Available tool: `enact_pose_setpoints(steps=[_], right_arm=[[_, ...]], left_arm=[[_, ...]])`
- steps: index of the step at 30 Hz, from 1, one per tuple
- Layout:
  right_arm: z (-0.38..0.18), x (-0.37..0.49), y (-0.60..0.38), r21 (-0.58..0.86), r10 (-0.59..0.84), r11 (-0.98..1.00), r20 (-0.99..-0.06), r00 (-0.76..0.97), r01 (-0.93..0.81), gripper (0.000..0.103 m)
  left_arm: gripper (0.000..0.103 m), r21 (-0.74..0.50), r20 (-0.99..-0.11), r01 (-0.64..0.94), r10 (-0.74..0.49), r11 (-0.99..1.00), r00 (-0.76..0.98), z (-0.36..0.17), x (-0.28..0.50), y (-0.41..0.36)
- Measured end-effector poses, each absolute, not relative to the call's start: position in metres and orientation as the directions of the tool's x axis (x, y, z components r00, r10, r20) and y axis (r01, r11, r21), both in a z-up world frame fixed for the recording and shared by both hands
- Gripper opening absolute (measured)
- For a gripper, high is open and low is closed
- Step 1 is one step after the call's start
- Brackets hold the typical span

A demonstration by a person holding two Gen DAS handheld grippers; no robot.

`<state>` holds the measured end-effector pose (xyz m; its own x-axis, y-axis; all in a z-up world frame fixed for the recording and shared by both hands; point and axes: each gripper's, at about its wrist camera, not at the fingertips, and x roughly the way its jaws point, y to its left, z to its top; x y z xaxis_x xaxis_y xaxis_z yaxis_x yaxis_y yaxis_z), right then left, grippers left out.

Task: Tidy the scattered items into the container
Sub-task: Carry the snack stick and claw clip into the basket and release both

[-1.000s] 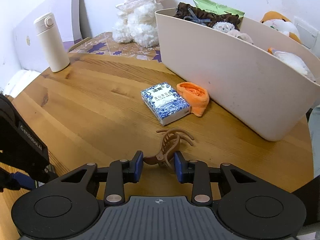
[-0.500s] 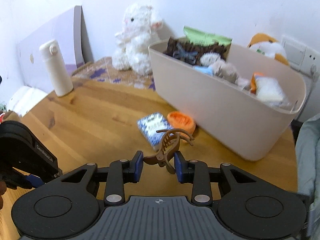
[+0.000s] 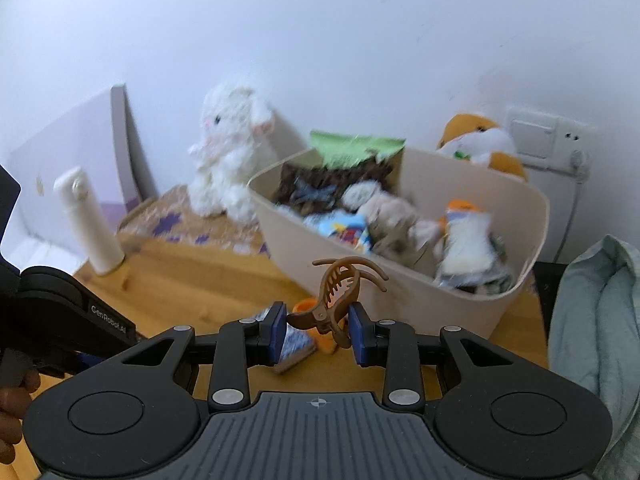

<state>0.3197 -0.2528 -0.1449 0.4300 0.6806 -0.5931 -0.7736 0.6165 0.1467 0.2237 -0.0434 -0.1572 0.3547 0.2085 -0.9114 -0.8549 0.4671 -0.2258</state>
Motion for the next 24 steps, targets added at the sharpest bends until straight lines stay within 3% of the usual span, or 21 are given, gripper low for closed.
enact_pose_setpoints(steps=[15,24], right_arm=[[-0.086,0.369,-0.264,0.130,0.632,0.740,-0.471,0.615,-0.660,0.031],[-0.089,0.408,-0.254,0.117,0.585,0.781,-0.478,0.655,-0.613,0.031]], left_arm=[[0.022,-0.286,-0.801,-0.671,0.214,0.684,0.560,-0.064,0.334,-0.020],[0.022,-0.201,-0.739,-0.542,0.236,0.816,0.630,-0.042,0.417,-0.024]])
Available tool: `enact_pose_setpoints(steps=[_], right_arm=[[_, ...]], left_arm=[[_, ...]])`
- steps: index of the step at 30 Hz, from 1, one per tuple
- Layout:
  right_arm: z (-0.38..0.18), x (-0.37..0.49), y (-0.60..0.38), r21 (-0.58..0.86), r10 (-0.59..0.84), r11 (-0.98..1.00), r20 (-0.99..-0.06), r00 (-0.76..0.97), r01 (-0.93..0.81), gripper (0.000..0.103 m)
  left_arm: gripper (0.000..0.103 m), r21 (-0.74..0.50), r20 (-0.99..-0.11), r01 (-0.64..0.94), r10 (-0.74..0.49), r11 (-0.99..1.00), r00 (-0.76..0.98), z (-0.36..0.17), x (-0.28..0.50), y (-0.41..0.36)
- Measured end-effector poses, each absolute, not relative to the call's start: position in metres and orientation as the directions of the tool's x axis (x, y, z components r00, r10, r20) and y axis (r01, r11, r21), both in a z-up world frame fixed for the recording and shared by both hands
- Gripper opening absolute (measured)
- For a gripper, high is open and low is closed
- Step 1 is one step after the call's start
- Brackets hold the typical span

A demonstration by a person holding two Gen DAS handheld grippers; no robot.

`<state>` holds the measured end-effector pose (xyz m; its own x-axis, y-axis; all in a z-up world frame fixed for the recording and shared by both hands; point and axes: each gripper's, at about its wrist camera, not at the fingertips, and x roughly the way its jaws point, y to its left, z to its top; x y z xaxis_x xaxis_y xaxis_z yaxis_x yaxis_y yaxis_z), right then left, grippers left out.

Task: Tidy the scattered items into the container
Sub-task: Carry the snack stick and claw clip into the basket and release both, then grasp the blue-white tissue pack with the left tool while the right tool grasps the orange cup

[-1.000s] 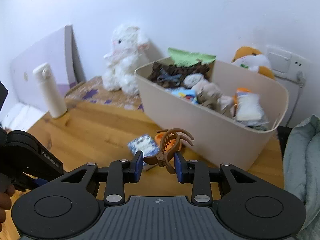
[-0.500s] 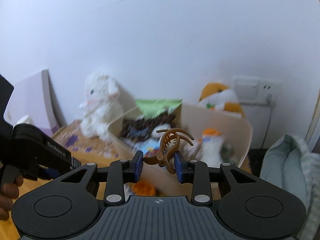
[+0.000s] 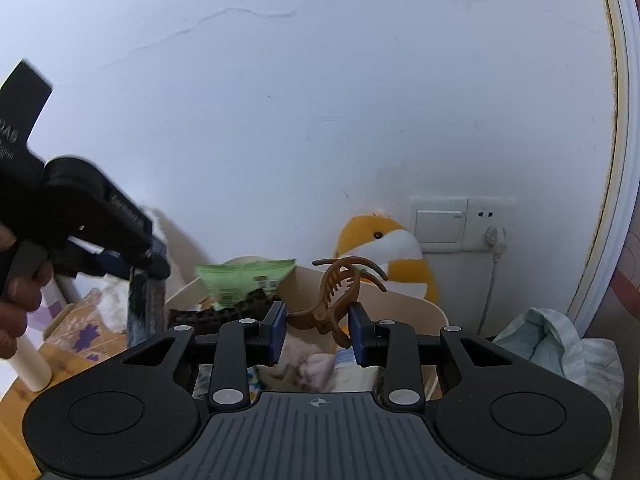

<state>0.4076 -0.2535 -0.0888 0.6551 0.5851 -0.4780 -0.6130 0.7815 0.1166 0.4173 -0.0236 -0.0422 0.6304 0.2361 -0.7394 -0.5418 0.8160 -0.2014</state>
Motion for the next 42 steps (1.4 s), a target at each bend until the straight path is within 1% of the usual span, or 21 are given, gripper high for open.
enact_pose_setpoints(steps=[3,7,10,15,20,21,22,23,24,25,26,28,30,32,34,37,42], right_arm=[[-0.096,0.422,-0.248,0.117,0.569,0.793,-0.494,0.658,-0.598,0.031],[-0.108,0.438,-0.240,0.127,0.547,0.807,-0.527,0.650,-0.576,0.031],[-0.117,0.445,-0.233,0.132,0.537,0.811,-0.557,0.634,-0.570,0.031],[-0.135,0.458,-0.218,0.122,0.514,0.811,-0.616,0.597,-0.572,0.031],[-0.147,0.465,-0.210,0.120,0.491,0.815,-0.661,0.567,-0.567,0.031],[-0.148,0.466,-0.210,0.119,0.488,0.815,-0.670,0.560,-0.567,0.041],[-0.149,0.465,-0.210,0.117,0.483,0.817,-0.674,0.559,-0.564,0.043],[-0.149,0.464,-0.211,0.117,0.482,0.819,-0.672,0.562,-0.562,0.048],[-0.148,0.463,-0.212,0.120,0.484,0.819,-0.669,0.564,-0.561,0.055],[-0.147,0.462,-0.213,0.123,0.485,0.821,-0.666,0.567,-0.558,0.058],[-0.146,0.462,-0.214,0.124,0.485,0.823,-0.662,0.571,-0.554,0.061],[-0.141,0.459,-0.216,0.127,0.486,0.825,-0.658,0.576,-0.551,0.065],[-0.135,0.454,-0.218,0.123,0.487,0.825,-0.648,0.585,-0.551,0.072],[-0.127,0.446,-0.220,0.116,0.490,0.826,-0.633,0.600,-0.552,0.075],[-0.120,0.437,-0.223,0.115,0.497,0.823,-0.620,0.607,-0.556,0.077],[-0.111,0.421,-0.223,0.124,0.516,0.815,-0.601,0.611,-0.566,0.078],[-0.111,0.388,-0.214,0.144,0.553,0.788,-0.593,0.585,-0.599,0.081]], left_arm=[[0.022,-0.179,-0.734,-0.495,0.220,0.850,0.643,-0.046,0.444,-0.025],[0.022,-0.083,-0.730,-0.443,0.248,0.893,0.637,-0.059,0.473,-0.034],[0.022,-0.046,-0.740,-0.401,0.238,0.915,0.629,-0.073,0.483,-0.040],[0.022,-0.034,-0.770,-0.362,0.207,0.931,0.604,-0.095,0.494,-0.042],[0.023,-0.069,-0.792,-0.332,0.150,0.941,0.591,-0.103,0.499,-0.038],[0.023,-0.078,-0.799,-0.332,0.140,0.940,0.584,-0.104,0.499,-0.037],[0.028,-0.088,-0.808,-0.334,0.129,0.938,0.574,-0.104,0.498,-0.035],[0.037,-0.095,-0.812,-0.332,0.120,0.939,0.571,-0.104,0.498,-0.034],[0.043,-0.097,-0.812,-0.329,0.116,0.939,0.572,-0.103,0.496,-0.033],[0.053,-0.092,-0.809,-0.329,0.122,0.940,0.575,-0.102,0.494,-0.032],[0.057,-0.088,-0.802,-0.330,0.130,0.940,0.582,-0.099,0.491,-0.031],[0.058,-0.091,-0.793,-0.321,0.126,0.943,0.596,-0.094,0.484,-0.028],[0.060,-0.105,-0.790,-0.310,0.110,0.945,0.603,-0.087,0.478,-0.025],[0.063,-0.115,-0.779,-0.298,0.101,0.948,0.619,-0.078,0.469,-0.021],[0.067,-0.117,-0.768,-0.285,0.096,0.951,0.634,-0.069,0.459,-0.017],[0.068,-0.110,-0.766,-0.248,0.077,0.962,0.638,-0.061,0.441,-0.010],[0.069,-0.048,-0.787,-0.160,0.061,0.986,0.614,-0.067,0.409,-0.001]])
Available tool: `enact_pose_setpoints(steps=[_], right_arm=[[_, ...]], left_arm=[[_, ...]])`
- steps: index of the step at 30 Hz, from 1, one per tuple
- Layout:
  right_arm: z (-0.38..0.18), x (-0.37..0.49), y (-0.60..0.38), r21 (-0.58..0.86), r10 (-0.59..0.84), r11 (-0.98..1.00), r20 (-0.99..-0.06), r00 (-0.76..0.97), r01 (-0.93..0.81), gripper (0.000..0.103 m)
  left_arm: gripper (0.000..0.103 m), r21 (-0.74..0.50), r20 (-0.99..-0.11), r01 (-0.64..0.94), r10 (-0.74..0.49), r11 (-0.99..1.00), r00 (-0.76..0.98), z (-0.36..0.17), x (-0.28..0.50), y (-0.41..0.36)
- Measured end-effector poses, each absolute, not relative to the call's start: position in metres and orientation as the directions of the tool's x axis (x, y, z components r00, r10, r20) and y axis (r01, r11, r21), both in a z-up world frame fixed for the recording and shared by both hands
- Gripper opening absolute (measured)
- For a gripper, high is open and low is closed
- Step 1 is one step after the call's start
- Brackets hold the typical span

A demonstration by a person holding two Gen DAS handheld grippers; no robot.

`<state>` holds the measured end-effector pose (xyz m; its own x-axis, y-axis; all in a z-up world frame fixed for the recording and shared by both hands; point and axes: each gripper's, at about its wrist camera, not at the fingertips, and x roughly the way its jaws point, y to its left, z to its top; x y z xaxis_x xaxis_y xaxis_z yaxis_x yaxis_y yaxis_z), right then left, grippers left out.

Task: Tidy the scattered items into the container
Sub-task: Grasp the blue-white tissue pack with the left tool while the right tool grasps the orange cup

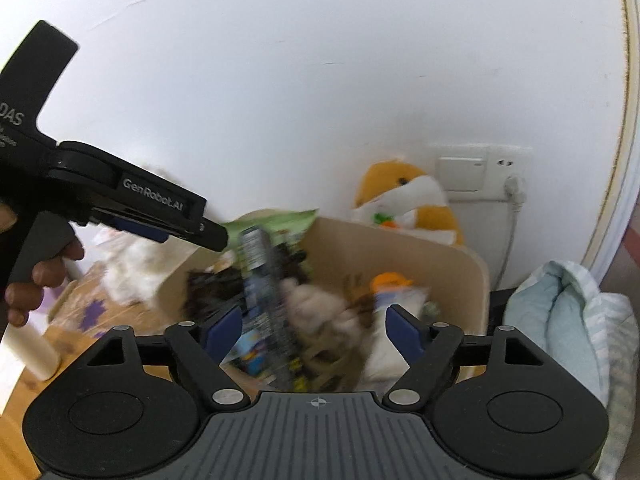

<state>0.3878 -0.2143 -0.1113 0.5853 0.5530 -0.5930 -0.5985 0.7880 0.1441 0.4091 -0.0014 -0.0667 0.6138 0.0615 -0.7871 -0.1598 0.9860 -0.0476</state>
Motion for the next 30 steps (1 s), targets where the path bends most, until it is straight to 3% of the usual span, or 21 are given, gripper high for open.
enact_pose_setpoints(steps=[8,18,30], right_arm=[[-0.145,0.342,-0.189,0.138,0.541,0.769,-0.660,0.521,-0.624,0.085],[-0.195,0.348,-0.193,0.150,0.442,0.831,-0.763,0.472,-0.535,0.084],[-0.214,0.390,-0.208,0.335,0.507,0.832,-0.783,0.361,-0.442,0.084]], left_arm=[[0.070,0.012,-0.854,-0.122,0.073,0.992,0.514,-0.113,0.366,0.015],[0.070,-0.035,-0.909,-0.018,-0.025,0.999,0.415,-0.176,0.336,-0.008],[0.073,-0.100,-0.903,0.006,-0.093,0.995,0.419,-0.214,0.349,-0.037]])
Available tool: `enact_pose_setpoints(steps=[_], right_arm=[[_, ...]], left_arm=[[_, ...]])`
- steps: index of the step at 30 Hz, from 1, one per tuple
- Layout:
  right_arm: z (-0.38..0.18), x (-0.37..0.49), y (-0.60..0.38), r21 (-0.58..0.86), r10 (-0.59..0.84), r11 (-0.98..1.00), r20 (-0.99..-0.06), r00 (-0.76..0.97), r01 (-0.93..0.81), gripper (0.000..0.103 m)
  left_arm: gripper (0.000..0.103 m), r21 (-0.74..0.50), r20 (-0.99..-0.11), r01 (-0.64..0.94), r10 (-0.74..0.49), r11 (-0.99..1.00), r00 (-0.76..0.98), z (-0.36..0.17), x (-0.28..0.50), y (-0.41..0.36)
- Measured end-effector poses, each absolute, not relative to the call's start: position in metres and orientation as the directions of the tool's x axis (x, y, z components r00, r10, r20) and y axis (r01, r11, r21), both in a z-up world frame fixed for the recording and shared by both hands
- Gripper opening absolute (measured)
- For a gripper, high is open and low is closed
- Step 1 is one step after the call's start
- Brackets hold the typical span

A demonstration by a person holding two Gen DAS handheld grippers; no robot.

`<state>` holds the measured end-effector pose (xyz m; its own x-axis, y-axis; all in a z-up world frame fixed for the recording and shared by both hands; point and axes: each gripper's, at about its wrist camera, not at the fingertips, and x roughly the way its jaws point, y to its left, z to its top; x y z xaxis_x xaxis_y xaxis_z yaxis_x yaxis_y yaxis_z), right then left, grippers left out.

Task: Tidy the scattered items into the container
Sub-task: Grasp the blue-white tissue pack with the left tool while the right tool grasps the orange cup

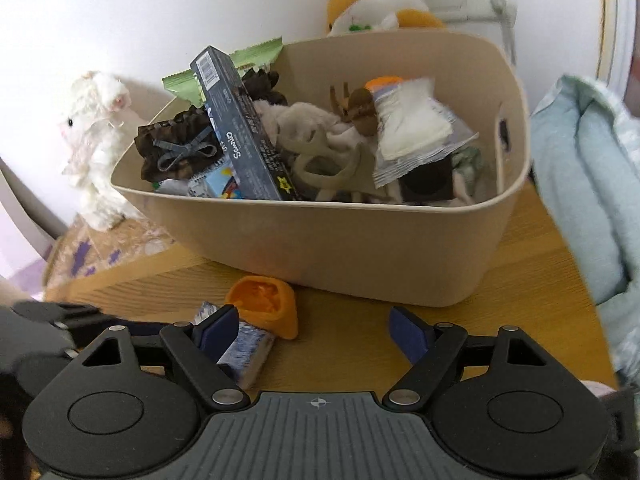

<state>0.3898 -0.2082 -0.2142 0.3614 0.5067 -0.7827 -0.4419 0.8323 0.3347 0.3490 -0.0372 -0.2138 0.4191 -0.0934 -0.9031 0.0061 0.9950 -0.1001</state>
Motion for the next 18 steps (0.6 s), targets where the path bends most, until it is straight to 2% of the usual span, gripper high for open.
enact_pose_setpoints(steps=[6,9,18], right_arm=[[-0.220,0.401,-0.200,0.362,0.512,0.830,-0.795,0.325,-0.424,0.084],[-0.221,0.404,-0.199,0.374,0.517,0.831,-0.793,0.322,-0.412,0.084],[-0.230,0.407,-0.179,0.367,0.510,0.833,-0.801,0.314,-0.414,0.084]], left_arm=[[0.076,-0.098,-0.906,-0.015,-0.083,0.995,0.415,-0.225,0.360,-0.043],[0.076,-0.039,-0.903,-0.017,-0.028,0.999,0.429,-0.230,0.360,-0.044],[0.076,-0.005,-0.906,-0.124,0.048,0.992,0.420,-0.232,0.358,-0.002]])
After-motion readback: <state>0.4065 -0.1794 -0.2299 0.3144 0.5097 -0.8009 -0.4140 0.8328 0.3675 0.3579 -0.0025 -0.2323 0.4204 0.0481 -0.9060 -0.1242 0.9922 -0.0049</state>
